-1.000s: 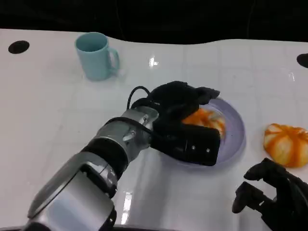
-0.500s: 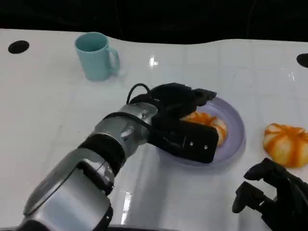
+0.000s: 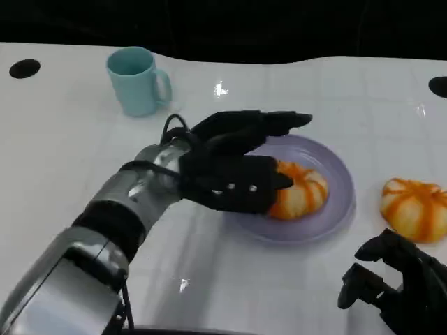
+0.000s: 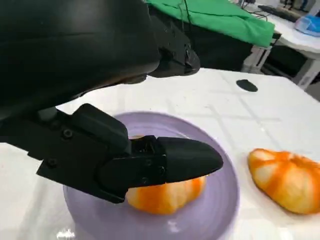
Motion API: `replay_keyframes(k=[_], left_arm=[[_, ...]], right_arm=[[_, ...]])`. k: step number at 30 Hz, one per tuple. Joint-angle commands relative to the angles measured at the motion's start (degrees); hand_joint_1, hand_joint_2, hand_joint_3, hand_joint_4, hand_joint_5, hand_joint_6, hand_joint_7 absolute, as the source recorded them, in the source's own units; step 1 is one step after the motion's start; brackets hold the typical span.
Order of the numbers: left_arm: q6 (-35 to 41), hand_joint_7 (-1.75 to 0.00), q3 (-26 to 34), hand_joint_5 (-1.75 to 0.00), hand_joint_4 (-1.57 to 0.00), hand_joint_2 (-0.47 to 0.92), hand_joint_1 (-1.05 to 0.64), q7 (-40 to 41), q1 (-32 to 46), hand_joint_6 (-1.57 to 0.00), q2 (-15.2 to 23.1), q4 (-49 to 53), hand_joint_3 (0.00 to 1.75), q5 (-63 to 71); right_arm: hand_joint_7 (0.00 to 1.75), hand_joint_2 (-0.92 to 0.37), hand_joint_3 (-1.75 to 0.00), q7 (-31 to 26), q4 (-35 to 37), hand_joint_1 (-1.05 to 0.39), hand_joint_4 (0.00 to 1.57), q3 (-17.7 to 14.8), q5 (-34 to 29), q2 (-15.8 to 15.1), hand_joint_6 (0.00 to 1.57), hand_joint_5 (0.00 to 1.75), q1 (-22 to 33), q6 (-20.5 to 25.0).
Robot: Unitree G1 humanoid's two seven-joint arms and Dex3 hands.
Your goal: Grasp the bread from the table and place it into the plate.
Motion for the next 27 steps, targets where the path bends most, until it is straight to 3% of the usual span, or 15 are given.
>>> replay_keyframes(k=[1,7,8,9,10,14,16,17,18,19,21,23,27], left_arm=[[-2.95,-0.11,6.76,-0.44,-0.33,0.92,-0.71,-6.41,5.41,-0.40,0.59,-3.67,0.39,-10.26],[-2.35,-0.10,8.44,-0.53,-0.36,0.92,-0.69,-9.36,6.91,-0.45,0.51,-5.76,0.36,-12.72],[-0.76,-0.10,12.68,-0.54,-0.36,0.92,-0.69,-12.65,11.59,-0.45,-0.72,-9.70,0.36,-20.65],[0.64,-0.17,15.88,-0.66,-0.55,0.92,-0.60,-15.22,15.19,-0.60,-1.63,-12.90,0.34,-26.69],[2.47,-0.20,18.77,-0.71,-0.63,0.92,-0.57,-17.91,19.23,-0.67,-2.45,-16.77,0.33,-32.84],[9.60,-0.27,22.70,-0.96,-0.72,0.92,-0.60,-22.27,27.64,-0.84,-3.37,-27.04,0.34,-42.96],[13.36,-0.77,23.78,-1.21,-0.70,0.92,-0.62,-23.44,30.41,-0.73,-3.51,-31.16,0.36,-45.80],[16.47,-0.87,24.53,-1.25,-0.69,0.92,-0.63,-22.89,33.11,-0.70,-3.78,-34.70,0.37,-47.87],[18.88,-1.16,25.02,-1.50,-0.65,0.92,-0.65,-22.31,35.02,-0.64,-3.97,-37.39,0.39,-49.13],[20.84,-1.28,25.37,-1.60,-0.63,0.92,-0.66,-21.85,36.41,-0.61,-4.10,-39.53,0.39,-49.98],[23.11,-1.37,25.77,-1.68,-0.61,0.92,-0.66,-21.68,39.74,-0.59,-4.41,-42.96,0.40,-51.09],[24.68,-1.60,26.08,-1.73,-0.66,0.92,-0.64,-21.67,43.66,-0.49,-4.84,-46.20,0.49,-52.10],[26.45,-1.67,26.40,-1.75,-0.67,0.92,-0.63,-21.45,45.24,-0.46,-5.17,-48.51,0.51,-52.13]], right_arm=[[1.08,-0.92,-0.22,-0.32,-0.43,-0.49,0.73,-0.58,0.20,-0.36,0.77,1.54,0.27,-0.21],[1.08,-0.92,-0.22,-0.44,-0.56,-0.50,0.73,-0.53,0.15,-0.37,0.78,1.54,0.32,-0.15],[1.08,-0.92,-0.22,-0.44,-0.61,-0.50,0.73,-0.54,0.16,-0.55,0.78,1.54,0.24,0.06],[1.08,-0.92,-0.21,-0.44,-0.65,-0.51,0.73,-0.55,0.17,-0.69,0.78,1.54,0.19,0.22],[1.08,-0.92,-0.20,-0.57,-0.72,-0.51,0.73,-0.63,0.37,-0.72,0.79,1.54,0.15,0.57],[1.07,-0.92,-0.17,-0.81,-0.85,-0.51,0.74,-0.63,0.23,-0.51,0.80,1.54,0.22,0.40],[1.06,-0.92,-0.19,-0.62,-0.81,-0.51,0.74,-0.57,0.11,-0.59,0.79,1.53,0.21,0.18],[1.06,-0.92,-0.19,-0.59,-0.80,-0.51,0.74,-0.56,0.08,-0.69,0.79,1.54,0.18,0.26],[1.06,-0.92,-0.19,-0.60,-0.79,-0.51,0.74,-0.55,0.07,-0.76,0.79,1.54,0.17,0.33],[1.07,-0.92,-0.19,-0.61,-0.79,-0.51,0.74,-0.55,0.07,-0.80,0.79,1.54,0.16,0.38],[1.07,-0.92,-0.19,-0.95,-1.06,-0.51,0.74,-0.49,-0.01,-0.77,0.79,1.54,0.27,0.61],[1.06,-0.92,-0.18,-1.40,-1.50,-0.51,0.74,-0.38,-0.08,-0.70,0.80,1.54,0.47,0.91],[1.06,-0.92,-0.18,-1.61,-1.68,-0.51,0.74,-0.29,-0.03,-0.72,0.81,1.54,0.56,1.01]])
